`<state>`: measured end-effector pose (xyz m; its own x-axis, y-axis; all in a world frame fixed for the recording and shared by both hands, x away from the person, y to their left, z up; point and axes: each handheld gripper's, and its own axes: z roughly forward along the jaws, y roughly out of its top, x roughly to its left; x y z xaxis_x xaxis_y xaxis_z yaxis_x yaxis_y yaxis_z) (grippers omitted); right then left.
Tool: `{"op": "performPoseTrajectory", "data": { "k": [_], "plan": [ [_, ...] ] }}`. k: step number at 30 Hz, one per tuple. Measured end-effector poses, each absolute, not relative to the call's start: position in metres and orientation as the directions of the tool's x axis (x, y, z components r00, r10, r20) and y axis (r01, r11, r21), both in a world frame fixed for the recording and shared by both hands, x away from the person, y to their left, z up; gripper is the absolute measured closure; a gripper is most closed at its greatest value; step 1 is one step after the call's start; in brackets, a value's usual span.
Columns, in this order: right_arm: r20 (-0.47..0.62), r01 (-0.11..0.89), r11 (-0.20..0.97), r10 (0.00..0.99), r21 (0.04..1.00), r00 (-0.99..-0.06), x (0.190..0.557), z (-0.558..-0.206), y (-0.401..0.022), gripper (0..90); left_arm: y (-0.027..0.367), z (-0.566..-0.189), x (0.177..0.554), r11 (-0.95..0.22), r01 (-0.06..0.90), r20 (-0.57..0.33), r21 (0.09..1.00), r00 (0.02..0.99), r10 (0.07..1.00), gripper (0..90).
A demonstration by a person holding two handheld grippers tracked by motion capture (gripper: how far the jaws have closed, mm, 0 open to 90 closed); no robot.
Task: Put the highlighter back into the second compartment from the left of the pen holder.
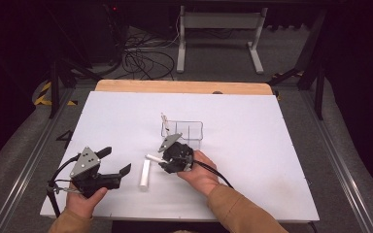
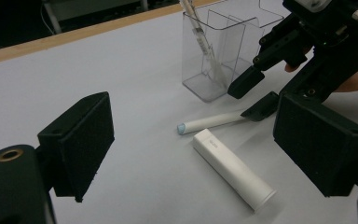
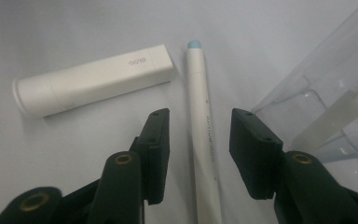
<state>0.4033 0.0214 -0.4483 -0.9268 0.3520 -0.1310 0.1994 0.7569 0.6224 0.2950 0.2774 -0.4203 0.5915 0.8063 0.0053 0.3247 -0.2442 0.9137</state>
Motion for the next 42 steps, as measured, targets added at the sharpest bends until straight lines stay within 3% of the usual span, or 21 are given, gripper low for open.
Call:
{"op": "performPoseTrajectory", "data": {
  "k": [17,42],
  "plan": [
    [-0.165,0.166,0.798,0.314,0.58,-0.935,0.41,-0.46,0.036,74.3,0.277,-0.421,0.295,-0.247,0.323,0.009,0.914,0.591,0.807,13.1],
    [-0.201,0.127,0.827,0.277,0.547,-0.94,0.415,-0.46,0.043,78.6,0.277,-0.42,0.295,-0.248,0.322,0.01,0.914,0.592,0.806,13.1]
  ]
}}
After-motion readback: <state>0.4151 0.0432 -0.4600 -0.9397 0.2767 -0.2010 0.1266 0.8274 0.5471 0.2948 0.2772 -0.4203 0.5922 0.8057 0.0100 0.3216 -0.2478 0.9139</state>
